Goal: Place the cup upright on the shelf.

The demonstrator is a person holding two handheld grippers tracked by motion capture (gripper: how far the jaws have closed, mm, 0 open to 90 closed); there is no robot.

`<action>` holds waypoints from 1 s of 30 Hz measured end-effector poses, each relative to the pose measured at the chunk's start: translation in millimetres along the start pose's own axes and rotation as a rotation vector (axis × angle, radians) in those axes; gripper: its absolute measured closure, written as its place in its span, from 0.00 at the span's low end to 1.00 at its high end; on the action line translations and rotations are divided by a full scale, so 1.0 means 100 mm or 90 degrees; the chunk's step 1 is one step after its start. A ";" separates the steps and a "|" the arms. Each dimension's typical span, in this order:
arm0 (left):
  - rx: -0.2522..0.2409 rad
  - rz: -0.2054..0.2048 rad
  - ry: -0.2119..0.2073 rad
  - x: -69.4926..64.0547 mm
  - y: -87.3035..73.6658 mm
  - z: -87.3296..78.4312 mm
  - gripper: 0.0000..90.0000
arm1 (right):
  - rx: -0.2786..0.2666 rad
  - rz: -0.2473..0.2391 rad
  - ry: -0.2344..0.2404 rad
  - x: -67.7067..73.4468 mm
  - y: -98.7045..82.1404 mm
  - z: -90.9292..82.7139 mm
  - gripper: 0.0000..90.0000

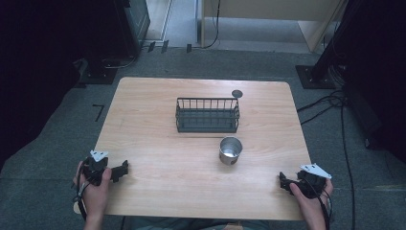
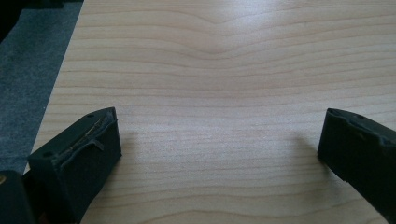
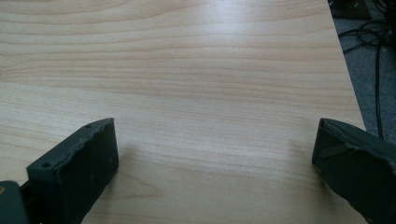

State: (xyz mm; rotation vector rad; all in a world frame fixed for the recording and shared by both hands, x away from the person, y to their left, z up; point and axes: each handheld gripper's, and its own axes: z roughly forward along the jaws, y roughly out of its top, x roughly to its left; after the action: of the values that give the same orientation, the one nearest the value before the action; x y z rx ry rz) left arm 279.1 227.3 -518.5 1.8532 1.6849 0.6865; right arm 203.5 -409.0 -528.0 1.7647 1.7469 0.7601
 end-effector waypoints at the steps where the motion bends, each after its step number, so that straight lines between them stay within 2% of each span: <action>1: 0.000 0.000 0.000 0.00 0.00 0.00 0.00 | 0.000 0.002 0.000 0.00 0.00 0.00 0.00; 14: 0.000 0.000 0.000 0.00 0.00 0.00 0.00 | -0.007 0.001 -0.015 0.03 0.03 -0.01 0.01; 30: 0.000 0.000 0.000 0.00 0.00 0.00 0.00 | -0.034 -0.023 0.017 0.23 0.24 -0.13 0.01</action>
State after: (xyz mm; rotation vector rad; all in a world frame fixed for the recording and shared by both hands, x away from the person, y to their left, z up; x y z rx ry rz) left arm 279.2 227.3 -518.5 1.8528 1.6849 0.6872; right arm 211.5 -386.5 -501.2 1.6906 1.7541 0.8114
